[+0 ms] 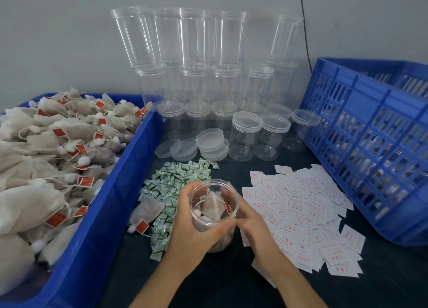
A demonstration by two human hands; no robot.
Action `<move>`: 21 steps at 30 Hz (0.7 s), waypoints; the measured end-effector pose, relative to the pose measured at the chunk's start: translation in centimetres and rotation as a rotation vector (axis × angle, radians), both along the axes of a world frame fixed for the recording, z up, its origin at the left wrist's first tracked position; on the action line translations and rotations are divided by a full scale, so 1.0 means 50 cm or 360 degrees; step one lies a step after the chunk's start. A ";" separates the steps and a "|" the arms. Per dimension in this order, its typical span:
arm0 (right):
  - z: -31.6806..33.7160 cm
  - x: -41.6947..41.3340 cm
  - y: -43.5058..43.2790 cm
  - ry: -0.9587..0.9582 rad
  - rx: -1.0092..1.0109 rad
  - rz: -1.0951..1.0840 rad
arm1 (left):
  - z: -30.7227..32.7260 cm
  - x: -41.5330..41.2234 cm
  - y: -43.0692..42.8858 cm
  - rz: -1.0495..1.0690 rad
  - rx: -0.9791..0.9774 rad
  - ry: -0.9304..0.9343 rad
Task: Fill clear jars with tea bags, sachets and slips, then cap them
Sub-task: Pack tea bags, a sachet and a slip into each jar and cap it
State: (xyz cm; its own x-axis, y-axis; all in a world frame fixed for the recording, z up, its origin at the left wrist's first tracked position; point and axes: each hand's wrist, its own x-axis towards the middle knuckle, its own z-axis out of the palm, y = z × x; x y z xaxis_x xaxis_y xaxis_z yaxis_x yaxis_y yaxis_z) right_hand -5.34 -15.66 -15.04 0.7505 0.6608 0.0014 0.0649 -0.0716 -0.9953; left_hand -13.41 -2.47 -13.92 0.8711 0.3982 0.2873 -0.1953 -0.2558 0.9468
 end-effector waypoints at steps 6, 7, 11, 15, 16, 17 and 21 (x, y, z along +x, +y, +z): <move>0.038 0.093 -0.011 -0.0718 -0.0638 -0.0280 | -0.010 0.001 0.001 -0.0014 -0.0015 -0.0025; 0.036 0.116 -0.003 -0.0856 -0.0937 -0.0178 | -0.011 0.002 -0.002 0.0000 -0.0024 -0.0047; 0.000 0.133 0.010 -0.1102 -0.1358 0.0058 | -0.018 0.003 -0.013 0.0075 -0.0025 -0.0125; -0.009 0.122 0.012 -0.1222 -0.1222 -0.0061 | -0.019 0.006 -0.022 0.0132 0.0001 -0.0182; -0.003 0.119 0.011 -0.1243 -0.1224 -0.0071 | -0.018 0.007 -0.024 0.0149 0.0014 -0.0202; 0.006 0.116 0.010 -0.1248 -0.1218 -0.0091 | -0.018 0.007 -0.026 0.0167 0.0029 -0.0222; 0.090 0.082 -0.005 -0.1234 -0.0728 -0.0393 | -0.023 0.012 -0.031 0.0226 0.0048 -0.0255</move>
